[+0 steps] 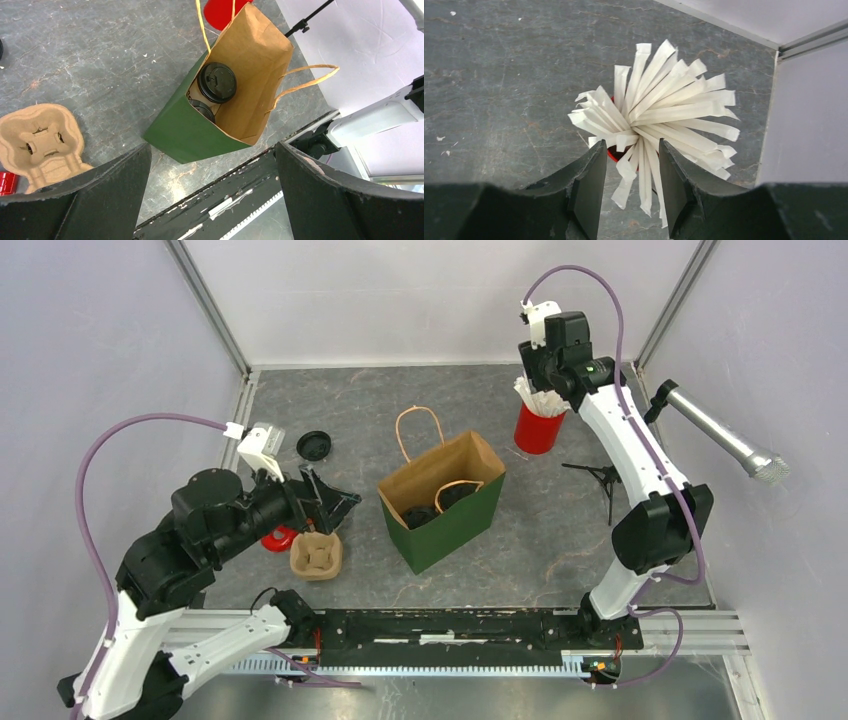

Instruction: Pack the takeout coffee

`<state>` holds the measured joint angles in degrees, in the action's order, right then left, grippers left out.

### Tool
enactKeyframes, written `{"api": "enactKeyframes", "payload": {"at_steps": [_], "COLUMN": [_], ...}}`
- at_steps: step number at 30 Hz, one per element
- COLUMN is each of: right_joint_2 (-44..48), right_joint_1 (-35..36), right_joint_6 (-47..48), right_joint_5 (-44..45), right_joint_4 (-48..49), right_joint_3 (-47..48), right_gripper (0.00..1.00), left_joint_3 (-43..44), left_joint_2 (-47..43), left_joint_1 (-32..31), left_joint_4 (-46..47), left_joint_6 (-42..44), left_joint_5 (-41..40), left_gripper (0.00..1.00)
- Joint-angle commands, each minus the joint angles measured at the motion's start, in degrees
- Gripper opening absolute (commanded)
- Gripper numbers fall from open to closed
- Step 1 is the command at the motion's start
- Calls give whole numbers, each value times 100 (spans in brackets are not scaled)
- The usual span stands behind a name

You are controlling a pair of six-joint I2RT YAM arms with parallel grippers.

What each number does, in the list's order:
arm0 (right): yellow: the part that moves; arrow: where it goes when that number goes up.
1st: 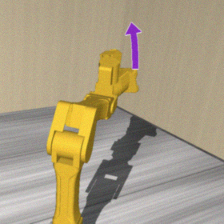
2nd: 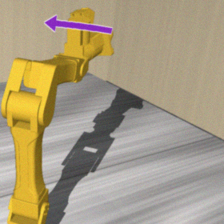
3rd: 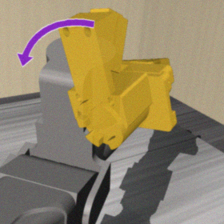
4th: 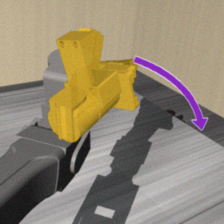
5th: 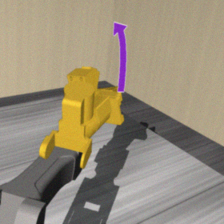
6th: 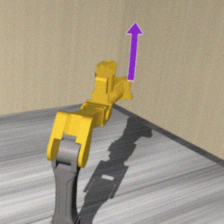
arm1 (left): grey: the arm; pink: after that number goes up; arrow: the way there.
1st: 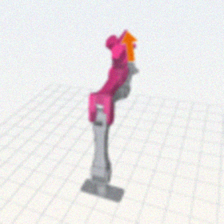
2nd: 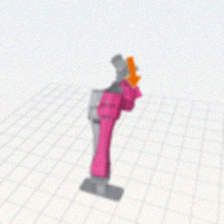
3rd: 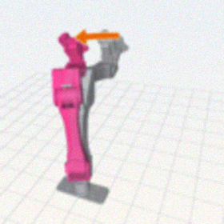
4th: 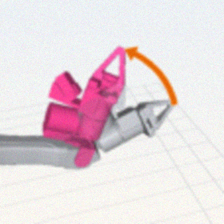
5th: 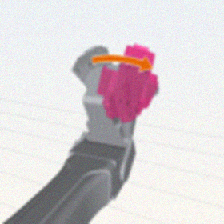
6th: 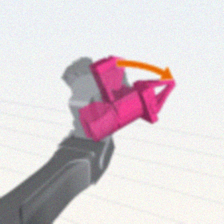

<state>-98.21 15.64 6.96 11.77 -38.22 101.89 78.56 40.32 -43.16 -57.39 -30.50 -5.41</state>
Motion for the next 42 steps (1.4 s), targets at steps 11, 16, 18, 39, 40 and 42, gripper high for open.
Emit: {"api": "enactKeyframes", "payload": {"at_steps": [11,16,18,39,40,42], "right_joint_2": [-35,-93,-106,103,92,49], "right_joint_1": [-38,-78,-86,-96,-94,-92], "right_joint_6": [75,104,104,398,402,402], "right_joint_5": [-371,-427,-416,-493,-513,-535], "right_joint_4": [307,299,314,1290,1289,1299], "right_joint_3": [-306,-340,-351,-1105,-1086,-1066], "right_gripper": [43,42,42,28,29,29], "left_joint_3": [-68,-47,-47,-209,-216,-218], "left_joint_2": [239,300,309,170,159,153], "left_joint_1": [-2,0,0,0,-5,4], "left_joint_4": [272,271,271,263,263,263], "left_joint_6": [-205,-228,-236,-208,-216,-226], "left_joint_5": [140,146,142,141,147,156], "left_gripper": [100,100,100,100,100,100]}}
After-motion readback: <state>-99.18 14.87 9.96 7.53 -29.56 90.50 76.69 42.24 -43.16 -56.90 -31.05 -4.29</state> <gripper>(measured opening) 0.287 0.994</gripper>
